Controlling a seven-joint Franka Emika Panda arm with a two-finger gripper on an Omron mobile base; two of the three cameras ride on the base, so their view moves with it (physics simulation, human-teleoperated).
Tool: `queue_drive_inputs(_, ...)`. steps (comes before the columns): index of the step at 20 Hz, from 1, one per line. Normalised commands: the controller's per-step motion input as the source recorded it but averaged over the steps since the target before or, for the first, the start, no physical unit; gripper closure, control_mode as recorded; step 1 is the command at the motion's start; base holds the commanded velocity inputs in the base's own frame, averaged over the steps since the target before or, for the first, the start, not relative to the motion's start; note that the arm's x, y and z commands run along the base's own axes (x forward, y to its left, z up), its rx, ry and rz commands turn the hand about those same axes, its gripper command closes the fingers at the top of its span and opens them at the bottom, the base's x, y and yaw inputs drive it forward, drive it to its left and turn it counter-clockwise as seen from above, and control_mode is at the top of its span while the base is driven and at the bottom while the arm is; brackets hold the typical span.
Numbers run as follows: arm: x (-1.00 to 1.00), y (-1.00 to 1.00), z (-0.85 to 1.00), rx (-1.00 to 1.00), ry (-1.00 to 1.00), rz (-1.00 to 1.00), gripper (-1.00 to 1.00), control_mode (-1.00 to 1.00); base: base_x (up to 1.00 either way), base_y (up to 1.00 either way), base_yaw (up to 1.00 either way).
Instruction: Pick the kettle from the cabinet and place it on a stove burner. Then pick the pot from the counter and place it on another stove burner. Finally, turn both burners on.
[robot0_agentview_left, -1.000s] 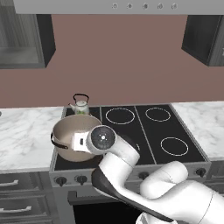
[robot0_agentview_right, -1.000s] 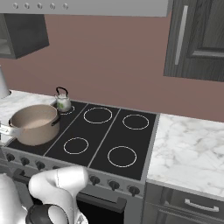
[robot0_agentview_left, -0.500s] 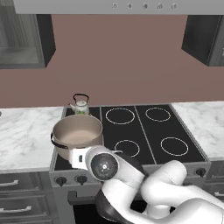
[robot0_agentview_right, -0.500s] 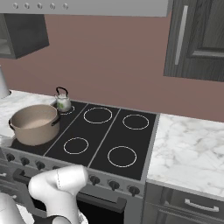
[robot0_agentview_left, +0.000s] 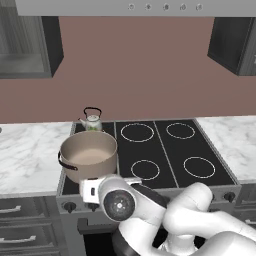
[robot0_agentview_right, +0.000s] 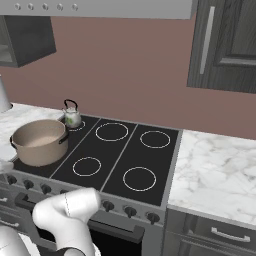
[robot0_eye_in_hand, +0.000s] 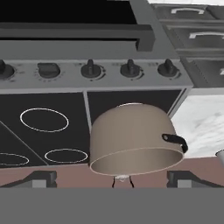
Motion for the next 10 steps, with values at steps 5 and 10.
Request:
queue_drive_inputs(5,-0.01,0.04,-0.26,-0.03,-0.04,0.02,-1.0,-1.0,0.0,0.0,0.0)
queue_drive_inputs(10,-0.04,0.06,-0.32,-0.02,-0.13,0.01,-1.0,-1.0,0.0,0.0,0.0)
